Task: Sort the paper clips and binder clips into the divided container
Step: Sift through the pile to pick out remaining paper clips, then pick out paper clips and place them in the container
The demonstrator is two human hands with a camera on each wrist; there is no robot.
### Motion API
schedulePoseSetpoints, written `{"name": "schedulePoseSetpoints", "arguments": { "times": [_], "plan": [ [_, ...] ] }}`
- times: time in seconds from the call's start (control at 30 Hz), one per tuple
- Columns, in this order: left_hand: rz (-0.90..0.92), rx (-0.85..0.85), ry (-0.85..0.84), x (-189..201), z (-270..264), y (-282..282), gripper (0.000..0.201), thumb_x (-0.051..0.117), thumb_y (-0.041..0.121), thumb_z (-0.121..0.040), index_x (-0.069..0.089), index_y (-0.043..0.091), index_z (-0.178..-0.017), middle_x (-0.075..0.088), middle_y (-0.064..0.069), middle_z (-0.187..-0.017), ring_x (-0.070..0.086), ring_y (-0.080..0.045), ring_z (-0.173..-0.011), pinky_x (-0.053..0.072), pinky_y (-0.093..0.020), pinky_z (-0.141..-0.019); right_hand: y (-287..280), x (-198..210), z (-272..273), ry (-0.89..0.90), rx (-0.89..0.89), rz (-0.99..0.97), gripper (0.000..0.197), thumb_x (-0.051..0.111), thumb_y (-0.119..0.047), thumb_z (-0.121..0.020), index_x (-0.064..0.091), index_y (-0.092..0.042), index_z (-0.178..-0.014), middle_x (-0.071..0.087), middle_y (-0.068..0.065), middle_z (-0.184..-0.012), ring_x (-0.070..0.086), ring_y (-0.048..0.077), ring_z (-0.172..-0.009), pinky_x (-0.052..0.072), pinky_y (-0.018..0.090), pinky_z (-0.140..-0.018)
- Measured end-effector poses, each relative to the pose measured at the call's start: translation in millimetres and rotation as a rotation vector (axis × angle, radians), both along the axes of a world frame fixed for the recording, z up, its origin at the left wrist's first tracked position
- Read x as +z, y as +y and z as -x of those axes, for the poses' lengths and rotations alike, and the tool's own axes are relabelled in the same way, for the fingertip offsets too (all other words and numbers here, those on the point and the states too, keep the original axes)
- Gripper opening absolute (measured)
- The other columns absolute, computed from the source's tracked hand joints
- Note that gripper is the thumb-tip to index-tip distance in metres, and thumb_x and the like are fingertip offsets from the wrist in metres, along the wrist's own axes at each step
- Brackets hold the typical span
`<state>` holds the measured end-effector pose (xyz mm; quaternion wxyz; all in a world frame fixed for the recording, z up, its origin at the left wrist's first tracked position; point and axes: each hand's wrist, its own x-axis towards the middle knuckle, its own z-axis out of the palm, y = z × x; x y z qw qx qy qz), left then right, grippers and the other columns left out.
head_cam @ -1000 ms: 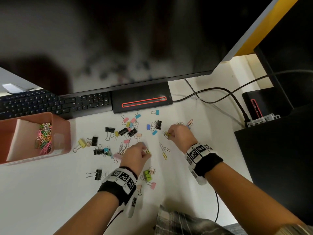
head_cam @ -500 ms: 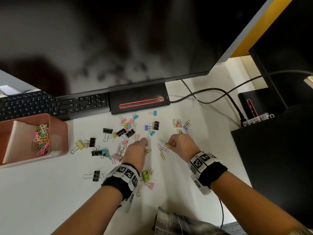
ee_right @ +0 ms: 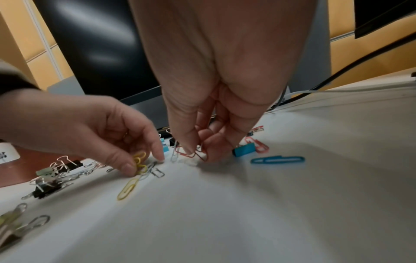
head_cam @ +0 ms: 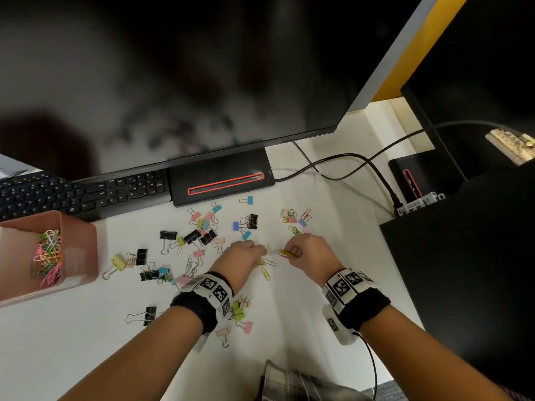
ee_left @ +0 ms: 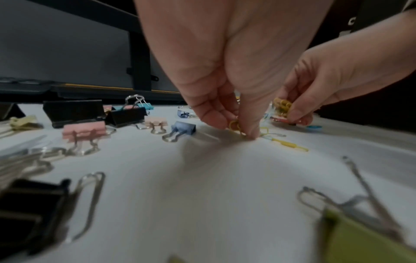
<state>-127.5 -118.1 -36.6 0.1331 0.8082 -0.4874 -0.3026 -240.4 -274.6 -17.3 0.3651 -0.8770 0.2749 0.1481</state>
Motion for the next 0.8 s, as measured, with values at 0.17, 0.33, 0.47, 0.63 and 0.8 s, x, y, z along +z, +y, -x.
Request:
{"name": "schedulePoseSetpoints", "arguments": {
  "times": [0.17,0.33,0.47,0.63,0.8],
  "plan": [
    [-0.066,-0.012,0.007,2.3,-5.8,-13.0,0.017,0.050,0.015,-0.092,0.061,0.007,-0.102,0.043,-0.002,-0.093,0.050,-0.023,-0.094,0.042,-0.028,-0.081,-4.2,6.2,1.8,-0.006,-0.002,-0.026,0.015,0.058,-0.007,-0.082,0.071,-0.010,-0.090,0.065,0.005,-0.084,0.055,0.015,-0.078,0.051,0.030,-0.079],
    [-0.175,-0.052,-0.081,-2.0,-1.1,-19.6,0.015,0.047,0.002,-0.088,0.055,0.004,-0.101,0.041,-0.006,-0.096,0.050,-0.026,-0.098,0.042,-0.031,-0.081,2.4,10.6,2.8,-0.065,0.016,-0.045,0.013,0.062,-0.005,-0.080,0.071,-0.010,-0.088,0.058,-0.003,-0.078,0.052,0.012,-0.073,0.046,0.022,-0.073],
    [-0.129,0.009,-0.065,1.9,3.0,-7.0,0.024,0.047,0.002,-0.087,0.052,0.010,-0.109,0.055,-0.010,-0.104,0.050,-0.027,-0.102,0.042,-0.032,-0.083,11.9,16.2,-2.5,-0.107,0.034,-0.010,0.013,0.061,-0.005,-0.081,0.071,-0.006,-0.090,0.064,0.008,-0.083,0.052,0.015,-0.074,0.050,0.032,-0.076],
    [0.192,0.367,0.021,55.4,-12.8,48.1,0.008,0.054,0.017,-0.090,0.057,0.013,-0.084,0.057,0.001,-0.082,0.050,-0.013,-0.076,0.034,-0.015,-0.063,33.6,36.6,-19.7,-0.200,0.040,-0.008,0.010,0.069,-0.011,-0.080,0.072,-0.010,-0.089,0.066,0.006,-0.084,0.059,0.018,-0.073,0.052,0.029,-0.074],
    [0.260,0.756,-0.145,109.5,-62.0,159.8,0.006,0.064,0.010,-0.083,0.060,0.010,-0.078,0.062,-0.002,-0.072,0.055,-0.019,-0.064,0.038,-0.026,-0.060,92.5,67.7,-84.4,-0.373,0.193,-0.085,0.012,0.068,-0.004,-0.075,0.071,-0.011,-0.085,0.062,0.005,-0.079,0.057,0.017,-0.070,0.050,0.029,-0.072]
  ]
}}
